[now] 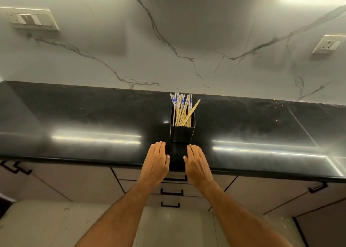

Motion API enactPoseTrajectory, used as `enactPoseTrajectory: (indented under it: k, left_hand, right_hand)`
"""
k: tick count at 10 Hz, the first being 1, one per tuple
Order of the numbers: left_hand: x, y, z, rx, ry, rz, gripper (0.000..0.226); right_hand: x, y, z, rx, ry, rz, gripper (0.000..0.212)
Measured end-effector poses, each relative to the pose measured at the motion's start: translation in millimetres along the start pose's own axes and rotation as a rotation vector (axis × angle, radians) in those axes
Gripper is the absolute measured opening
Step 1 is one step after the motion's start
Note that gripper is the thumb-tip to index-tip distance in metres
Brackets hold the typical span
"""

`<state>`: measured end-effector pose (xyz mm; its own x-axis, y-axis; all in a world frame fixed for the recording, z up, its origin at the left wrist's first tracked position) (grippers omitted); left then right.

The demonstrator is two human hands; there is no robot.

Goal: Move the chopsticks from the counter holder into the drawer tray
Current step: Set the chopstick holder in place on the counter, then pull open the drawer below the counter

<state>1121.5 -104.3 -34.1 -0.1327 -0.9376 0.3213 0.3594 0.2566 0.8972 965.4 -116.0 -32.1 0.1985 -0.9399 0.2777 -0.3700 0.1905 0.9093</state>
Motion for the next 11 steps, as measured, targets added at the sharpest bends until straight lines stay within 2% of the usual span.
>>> enactPoseTrajectory:
  k: [1, 2, 4, 5, 6, 7, 8, 9, 10, 11]
  left_hand:
    - [-43.5, -12.0, 4.0, 0.011, 0.006, -0.02, 0.052]
    - [-77.4, -38.2, 5.4, 0.04, -0.01, -0.119, 0.054]
    - [-87.9, -94.0, -10.7, 0.031, 0.055, -0.272, 0.049]
    - [-77.6, -132.9, -26.6, 0.011, 0.081, -0.354, 0.033]
    - [-71.9, -181.6, -45.8, 0.012, 0.122, -0.535, 0.03]
    - [-64.9, -211.6, -49.6, -0.004, 0.063, -0.533, 0.047]
    - [-57.0, -217.5, -43.7, 0.014, -0.042, -0.415, 0.04]
    - [-53.9, -217.9, -42.1, -0.008, -0.028, -0.344, 0.035]
    - [-60.9, -214.0, -29.0, 0.096, -0.219, -0.285, 0.032]
    - [-66.0, -212.9, -28.5, -0.023, -0.067, -0.309, 0.029]
  right_hand:
    - [-37.4, -10.7, -2.8, -0.017, 0.044, 0.011, 0.042]
    - [-71.9, -32.3, 2.8, -0.018, 0.032, -0.055, 0.042]
    - [-83.4, -92.1, 26.8, -0.036, -0.037, -0.262, 0.041]
    - [-67.5, -127.4, 38.4, -0.029, -0.064, -0.367, 0.037]
    - [-57.2, -167.6, 46.9, -0.108, -0.064, -0.511, 0.035]
    - [-48.3, -200.5, 38.6, -0.255, 0.094, -0.573, 0.041]
    - [-39.0, -222.0, 35.0, -0.285, 0.07, -0.586, 0.034]
    - [-33.7, -229.6, 37.5, -0.272, -0.082, -0.563, 0.032]
    - [-48.4, -220.0, 42.1, -0.271, -0.127, -0.454, 0.032]
    - [-50.5, -218.9, 39.6, -0.231, -0.118, -0.479, 0.029]
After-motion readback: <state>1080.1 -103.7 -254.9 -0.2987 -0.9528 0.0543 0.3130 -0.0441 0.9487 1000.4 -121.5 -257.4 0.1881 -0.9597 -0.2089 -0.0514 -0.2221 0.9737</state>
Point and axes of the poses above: each hand's wrist, its own x-axis towards the middle knuckle, its own y-axis out of the back of the hand, z = x × y, the point moved 10 cm from there along x, towards the middle knuckle, and after that the axes turned 7 degrees about -y, right-handed, at the moved point
